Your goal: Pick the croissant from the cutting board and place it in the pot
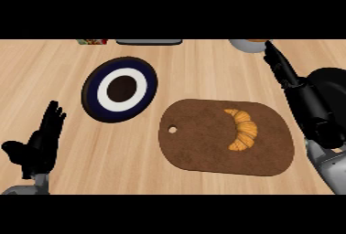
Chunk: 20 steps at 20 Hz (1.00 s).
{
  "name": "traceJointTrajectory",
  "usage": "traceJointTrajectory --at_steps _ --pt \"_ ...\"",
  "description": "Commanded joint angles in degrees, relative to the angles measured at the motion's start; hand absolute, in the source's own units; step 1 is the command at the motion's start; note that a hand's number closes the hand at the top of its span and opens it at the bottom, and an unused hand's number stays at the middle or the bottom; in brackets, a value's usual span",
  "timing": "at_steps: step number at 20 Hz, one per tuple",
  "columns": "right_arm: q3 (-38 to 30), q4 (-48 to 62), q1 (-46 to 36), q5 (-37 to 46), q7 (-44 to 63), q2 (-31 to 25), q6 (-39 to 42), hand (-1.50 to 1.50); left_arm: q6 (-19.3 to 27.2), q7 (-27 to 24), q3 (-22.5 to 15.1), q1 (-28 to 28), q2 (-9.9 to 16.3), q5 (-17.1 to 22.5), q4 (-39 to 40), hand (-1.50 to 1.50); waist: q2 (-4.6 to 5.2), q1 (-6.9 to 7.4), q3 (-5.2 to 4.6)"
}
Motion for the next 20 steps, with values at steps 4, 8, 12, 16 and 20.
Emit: traceJointTrajectory --at_steps 4,8,12,16,20 --pt "-4.0 3.91 -5.37 -19.67 -9.6 -0.21 22.14 1.5 0.03 -0.27 -0.4 -8.7 -0.14 -0.48 -6.29 0.0 2.79 0.64 -1.24" --pt "-6.92 13.25 -8.29 -6.01 -16.16 -12.82 25.94 1.5 -2.42 1.65 -1.11 -12.41 -0.66 1.78 -8.93 0.0 3.53 0.73 -1.41" --pt "-6.59 22.79 -5.69 -5.85 -36.34 -12.21 36.76 -1.5 -1.15 3.94 -1.58 -14.8 -1.28 1.18 -8.22 0.0 3.43 0.63 -1.34" --pt "-7.61 29.44 -6.77 -1.33 -52.46 -15.71 43.74 -1.5 -1.96 4.31 -0.89 -15.8 -1.25 1.88 -7.06 0.0 3.18 0.3 -1.47" --pt "-4.78 35.04 -11.86 7.99 -57.64 -20.52 43.23 -1.5 -0.14 7.6 -1.86 -17.18 -1.68 0.78 -8.89 0.0 2.58 0.59 -1.63"
